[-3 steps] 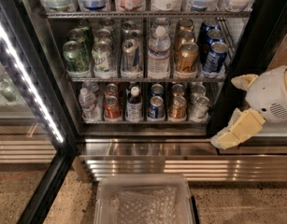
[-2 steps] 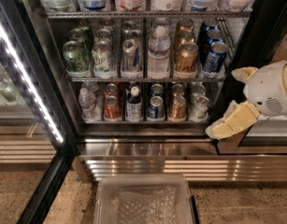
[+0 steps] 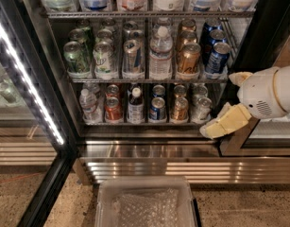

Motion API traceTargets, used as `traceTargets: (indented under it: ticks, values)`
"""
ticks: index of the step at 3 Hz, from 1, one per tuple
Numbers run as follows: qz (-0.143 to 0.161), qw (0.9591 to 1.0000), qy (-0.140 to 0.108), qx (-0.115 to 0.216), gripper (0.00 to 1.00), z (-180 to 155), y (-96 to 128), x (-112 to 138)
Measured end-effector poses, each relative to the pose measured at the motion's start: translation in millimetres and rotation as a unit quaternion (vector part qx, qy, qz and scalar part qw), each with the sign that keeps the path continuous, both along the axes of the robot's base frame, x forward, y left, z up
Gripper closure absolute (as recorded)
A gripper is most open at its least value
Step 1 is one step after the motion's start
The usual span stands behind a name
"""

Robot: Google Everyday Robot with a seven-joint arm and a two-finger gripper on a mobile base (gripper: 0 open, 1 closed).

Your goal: Pick pepsi can from middle shelf of fridge

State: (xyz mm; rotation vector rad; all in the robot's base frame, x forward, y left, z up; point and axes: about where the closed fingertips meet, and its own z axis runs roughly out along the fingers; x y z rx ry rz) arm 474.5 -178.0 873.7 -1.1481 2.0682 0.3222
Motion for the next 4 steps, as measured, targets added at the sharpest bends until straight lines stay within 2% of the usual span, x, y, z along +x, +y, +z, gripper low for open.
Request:
traceTargets:
  ticks: [1,2,3,4]
  values:
    - [-0.035,0.9988,-0.03,0.018,0.0,-5.7,-1.8,33.7]
    - [-0.035,0.9988,-0.03,0.018,0.0,-5.7,-1.8,33.7]
    - [-0.035,0.9988,-0.03,0.018,0.19,-5.7,-1.8,33.7]
    - [-0.041,0.9983,-0.036,0.019,0.22,-4.6,-1.5,35.6]
